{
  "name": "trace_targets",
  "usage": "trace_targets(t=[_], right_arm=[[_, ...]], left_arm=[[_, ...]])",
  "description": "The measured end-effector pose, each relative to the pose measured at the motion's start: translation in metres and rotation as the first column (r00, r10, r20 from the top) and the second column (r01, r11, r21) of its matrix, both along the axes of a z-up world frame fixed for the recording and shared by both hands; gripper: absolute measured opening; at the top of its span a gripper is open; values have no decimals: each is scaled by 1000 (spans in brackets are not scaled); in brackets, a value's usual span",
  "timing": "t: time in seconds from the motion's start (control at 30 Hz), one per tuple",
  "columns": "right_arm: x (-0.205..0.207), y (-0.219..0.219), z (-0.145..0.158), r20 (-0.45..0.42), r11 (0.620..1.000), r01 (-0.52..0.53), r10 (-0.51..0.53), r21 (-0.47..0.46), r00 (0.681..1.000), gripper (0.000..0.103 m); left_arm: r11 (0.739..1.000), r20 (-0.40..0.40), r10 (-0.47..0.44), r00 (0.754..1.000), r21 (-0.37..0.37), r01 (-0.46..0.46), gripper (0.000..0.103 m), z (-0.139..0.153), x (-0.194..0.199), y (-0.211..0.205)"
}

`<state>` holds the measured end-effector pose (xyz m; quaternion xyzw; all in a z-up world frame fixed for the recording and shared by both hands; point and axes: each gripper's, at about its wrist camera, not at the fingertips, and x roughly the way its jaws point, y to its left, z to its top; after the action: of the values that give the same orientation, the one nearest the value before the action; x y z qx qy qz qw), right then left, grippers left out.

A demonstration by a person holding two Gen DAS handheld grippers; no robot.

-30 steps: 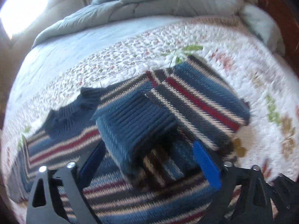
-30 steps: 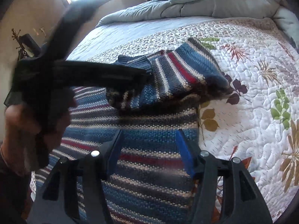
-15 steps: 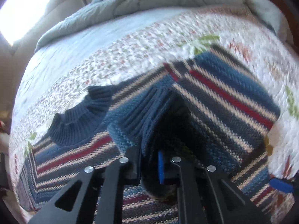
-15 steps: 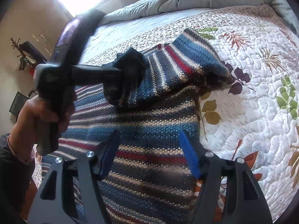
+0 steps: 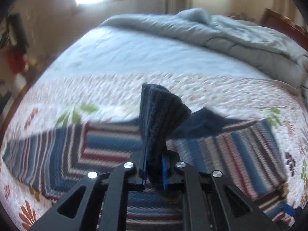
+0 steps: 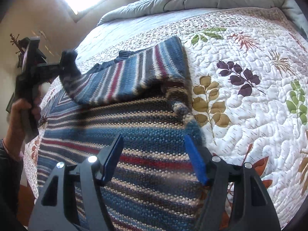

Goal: Fold small clothes

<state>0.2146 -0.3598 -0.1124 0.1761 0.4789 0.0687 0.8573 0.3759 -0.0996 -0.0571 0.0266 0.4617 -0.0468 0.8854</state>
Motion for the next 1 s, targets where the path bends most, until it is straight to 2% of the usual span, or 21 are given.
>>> trace_targets(t=[0.1,0.13,0.23,0.37,0.47,0.57,0.63,0.67,0.7,0.73,0.77,0.9,1.0], right_arm=[[3,0,3,7,999,8,-8,-37,1000,66],[6,-1,7,14,995,22,-21,-93,1000,66],[19,-5,11,19,982,41,-38,-187,999,66],[58,-2,-1,-56,956,-37,22,-292,998,66],[77,1,-11,-91,958,-86,64,-274,994,64],[93,-2,-14,-80,961,-72,52,-267,995,58],[101,-5,-15,-87,966,-57,36,-253,996,46],[106,-10,-17,-94,970,-44,22,-241,995,36],[108,-15,-18,-97,979,-37,18,-199,995,28],[108,-23,-19,-102,989,-25,10,-144,995,25],[107,-27,-17,-101,992,-16,3,-126,995,20],[93,-45,-6,-72,994,30,-37,-106,997,15],[80,-52,-6,-87,991,47,-59,-127,994,15]], left_arm=[[996,-78,27,997,-82,-33,15,-25,3,25],[994,-88,31,996,-97,-40,17,-29,4,29],[989,-101,32,994,-139,-46,30,-37,3,38],[982,-110,28,994,-181,-48,32,-40,2,44],[977,-116,35,993,-205,-59,32,-40,2,45],[976,-133,34,991,-211,-62,32,-46,4,42],[971,-149,35,988,-228,-69,32,-49,3,41],[967,-157,38,987,-242,-76,32,-50,2,40],[965,-160,40,986,-248,-79,32,-51,1,40],[965,-158,43,987,-249,-82,32,-52,0,37],[965,-155,45,987,-248,-83,32,-52,0,36],[959,-157,33,987,-275,-75,29,-55,0,23],[971,-146,17,989,-235,-52,29,-58,2,5]])
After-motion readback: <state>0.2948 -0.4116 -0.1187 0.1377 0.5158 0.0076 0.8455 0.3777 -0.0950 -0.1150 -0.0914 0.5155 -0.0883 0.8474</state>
